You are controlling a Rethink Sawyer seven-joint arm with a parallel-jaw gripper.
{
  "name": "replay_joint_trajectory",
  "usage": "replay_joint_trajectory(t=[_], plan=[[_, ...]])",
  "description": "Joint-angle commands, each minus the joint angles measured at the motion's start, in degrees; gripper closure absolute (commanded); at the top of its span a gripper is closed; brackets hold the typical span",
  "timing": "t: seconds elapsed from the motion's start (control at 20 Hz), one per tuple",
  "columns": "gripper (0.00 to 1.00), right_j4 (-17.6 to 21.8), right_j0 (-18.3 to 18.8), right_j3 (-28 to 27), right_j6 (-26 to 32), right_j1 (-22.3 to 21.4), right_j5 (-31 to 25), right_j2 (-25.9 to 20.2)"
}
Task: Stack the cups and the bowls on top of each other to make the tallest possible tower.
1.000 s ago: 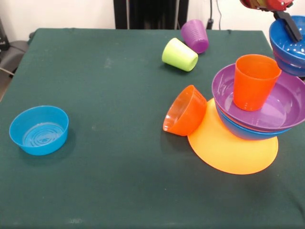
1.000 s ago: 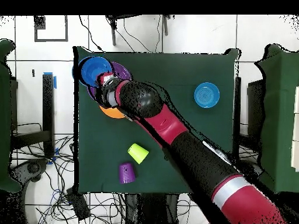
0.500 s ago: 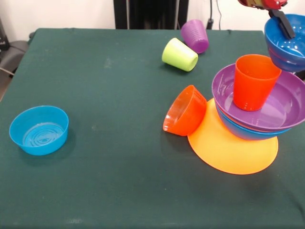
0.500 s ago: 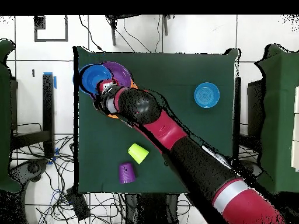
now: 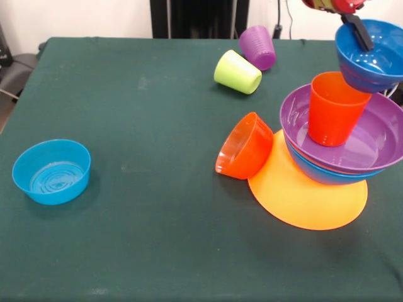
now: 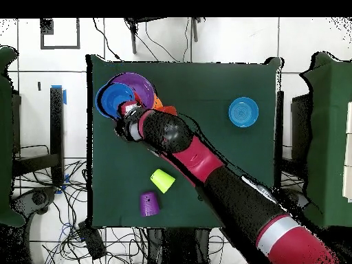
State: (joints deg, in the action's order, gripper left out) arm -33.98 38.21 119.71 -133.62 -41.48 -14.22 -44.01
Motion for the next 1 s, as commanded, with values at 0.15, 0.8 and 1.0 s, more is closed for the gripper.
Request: replay_joint_trajectory(t=[0.15, 0.8, 1.0], plan=[[1.0, 3.36, 0.56, 1.57, -6.38, 2.62, 4.91, -0.16], [1.0, 5.54, 1.15, 0.15, -5.81, 6.15, 5.85, 0.31], [1.0, 5.72, 1.4, -0.05, -5.84, 5.97, 5.16, 0.53]])
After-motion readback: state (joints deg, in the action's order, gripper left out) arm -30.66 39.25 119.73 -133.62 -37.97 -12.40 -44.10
